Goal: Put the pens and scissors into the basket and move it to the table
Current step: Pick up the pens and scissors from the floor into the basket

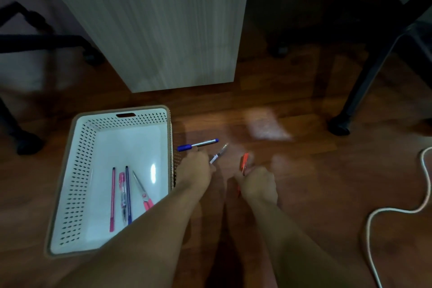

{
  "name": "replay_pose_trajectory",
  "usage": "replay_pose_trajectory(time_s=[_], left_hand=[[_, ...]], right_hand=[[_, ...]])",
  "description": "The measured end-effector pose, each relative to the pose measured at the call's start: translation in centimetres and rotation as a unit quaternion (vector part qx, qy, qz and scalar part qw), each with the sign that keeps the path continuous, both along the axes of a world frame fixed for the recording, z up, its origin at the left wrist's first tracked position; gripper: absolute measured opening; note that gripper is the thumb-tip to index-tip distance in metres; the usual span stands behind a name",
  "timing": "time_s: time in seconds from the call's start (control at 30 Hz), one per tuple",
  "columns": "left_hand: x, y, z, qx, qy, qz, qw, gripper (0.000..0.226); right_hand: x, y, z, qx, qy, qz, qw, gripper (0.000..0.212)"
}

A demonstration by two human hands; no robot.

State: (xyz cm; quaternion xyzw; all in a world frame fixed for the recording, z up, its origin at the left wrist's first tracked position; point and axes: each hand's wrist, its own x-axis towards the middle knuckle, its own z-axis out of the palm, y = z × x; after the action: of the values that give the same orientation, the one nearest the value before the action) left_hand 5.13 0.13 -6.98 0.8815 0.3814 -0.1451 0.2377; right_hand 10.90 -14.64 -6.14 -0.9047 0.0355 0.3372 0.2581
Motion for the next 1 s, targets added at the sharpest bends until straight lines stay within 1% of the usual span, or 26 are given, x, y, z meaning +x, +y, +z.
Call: replay_pose_trajectory(time_s=[0.07, 0.1, 0.13, 0.17, 0.23, 0.33, 0.4, 0.43, 0.53, 0.6, 0.7, 0.77, 0.9, 0.97, 1.0], left_hand=[[-0.2, 0.4, 0.1, -0.056, -0.067, 0.059, 0.994, 0.012], [-0.3, 0.7, 0.7, -0.098, -0.100, 0.090, 0.986, 0.008], [-0.5, 1.2, 1.8, -0.135, -0.128, 0.116, 0.976, 0.008], [-0.7, 1.7, 2.7, -0.154, -0.156, 0.132, 0.967, 0.010], [-1.5, 3.6, 4.6, -0.157, -0.206, 0.168, 0.951, 0.013], [-3.1, 6.4, 6.5, -0.125, -0.246, 0.211, 0.938, 0.011], [-5.5, 8.6, 7.0, -0.091, -0.234, 0.243, 0.937, 0.013], [-6.9, 9.6, 6.9, -0.078, -0.221, 0.258, 0.937, 0.015], [-10.5, 11.9, 6.0, -0.076, -0.190, 0.300, 0.932, 0.023], [-12.4, 12.9, 5.4, -0.080, -0.149, 0.310, 0.936, 0.024], [-15.0, 13.6, 4.5, -0.051, -0.060, 0.279, 0.957, 0.021], [-16.5, 13.7, 4.0, -0.044, -0.028, 0.259, 0.965, 0.020], [-18.9, 13.9, 3.3, -0.043, 0.006, 0.245, 0.968, 0.021], [-19.7, 14.2, 2.9, -0.050, -0.002, 0.245, 0.968, 0.023], [-20.0, 14.3, 2.8, -0.058, -0.020, 0.250, 0.966, 0.023]], right_hand=[[-0.2, 0.6, 0.6, -0.004, -0.029, -0.021, 0.999, 0.038], [-0.3, 1.1, 0.9, 0.004, -0.037, -0.028, 0.999, 0.039], [-0.6, 1.8, 1.4, 0.020, -0.042, -0.030, 0.998, 0.038], [-0.6, 2.6, 1.7, 0.042, -0.042, -0.036, 0.998, 0.035], [-1.1, 4.9, 3.0, 0.089, -0.053, -0.020, 0.994, 0.028], [-0.8, 7.9, 4.8, 0.134, -0.072, -0.007, 0.988, 0.027], [-1.1, 10.3, 6.1, 0.185, -0.060, -0.007, 0.981, 0.026], [-1.5, 11.5, 6.6, 0.202, -0.057, 0.010, 0.978, 0.025], [-3.2, 14.5, 7.8, 0.214, -0.049, 0.088, 0.972, 0.022], [-5.0, 16.3, 8.0, 0.214, -0.029, 0.149, 0.965, 0.021], [-7.9, 18.2, 6.8, 0.145, 0.003, 0.271, 0.952, 0.027], [-9.4, 18.6, 5.6, 0.093, 0.019, 0.314, 0.945, 0.030], [-11.8, 18.5, 3.9, 0.026, 0.010, 0.332, 0.943, 0.032], [-12.0, 18.5, 3.7, 0.007, 0.005, 0.339, 0.941, 0.034], [-11.9, 18.6, 3.6, 0.004, 0.000, 0.344, 0.939, 0.035]])
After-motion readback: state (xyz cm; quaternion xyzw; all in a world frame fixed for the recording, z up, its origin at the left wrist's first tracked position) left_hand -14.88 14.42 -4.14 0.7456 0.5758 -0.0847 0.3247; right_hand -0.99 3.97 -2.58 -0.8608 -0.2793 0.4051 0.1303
